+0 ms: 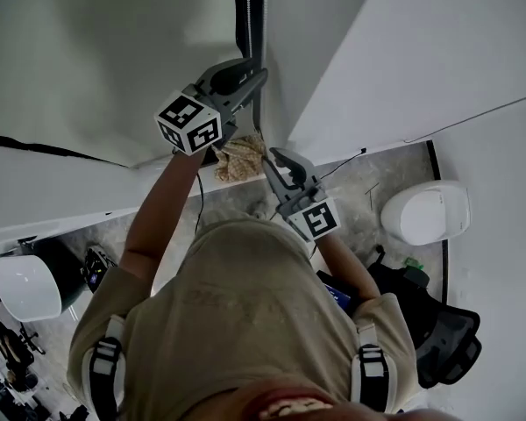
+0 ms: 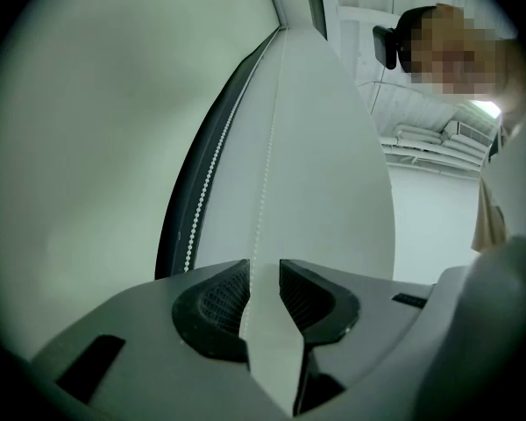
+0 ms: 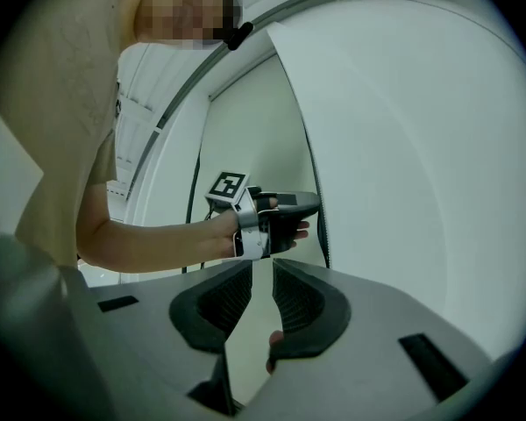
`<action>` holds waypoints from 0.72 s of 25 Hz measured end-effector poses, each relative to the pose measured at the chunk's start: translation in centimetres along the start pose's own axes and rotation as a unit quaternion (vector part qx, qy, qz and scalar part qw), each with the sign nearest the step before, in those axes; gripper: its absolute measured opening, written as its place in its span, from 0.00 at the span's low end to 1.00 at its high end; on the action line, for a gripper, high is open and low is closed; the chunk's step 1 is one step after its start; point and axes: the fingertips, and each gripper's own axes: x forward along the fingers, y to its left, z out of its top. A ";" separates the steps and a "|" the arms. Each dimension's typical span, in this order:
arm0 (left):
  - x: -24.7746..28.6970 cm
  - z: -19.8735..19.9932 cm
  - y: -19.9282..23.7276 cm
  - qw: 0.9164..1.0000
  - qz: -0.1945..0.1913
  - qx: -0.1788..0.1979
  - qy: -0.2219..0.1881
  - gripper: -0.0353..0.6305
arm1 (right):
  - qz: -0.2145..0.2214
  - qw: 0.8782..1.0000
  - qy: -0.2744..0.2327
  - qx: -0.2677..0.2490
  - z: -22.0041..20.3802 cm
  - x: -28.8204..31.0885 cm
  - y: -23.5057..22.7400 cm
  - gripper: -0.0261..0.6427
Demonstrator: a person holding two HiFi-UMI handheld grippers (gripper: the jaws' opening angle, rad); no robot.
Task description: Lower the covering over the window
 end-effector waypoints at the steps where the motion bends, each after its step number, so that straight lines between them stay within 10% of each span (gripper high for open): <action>1: 0.3 -0.2 0.1 1.000 0.001 0.001 0.005 0.23 | 0.005 1.000 -0.003 -0.001 0.0 0.1 0.2 0.13; 18: -0.6 3.4 3.5 0.998 0.008 0.048 -0.038 0.10 | -0.063 0.998 0.018 0.001 -0.4 4.4 0.6 0.13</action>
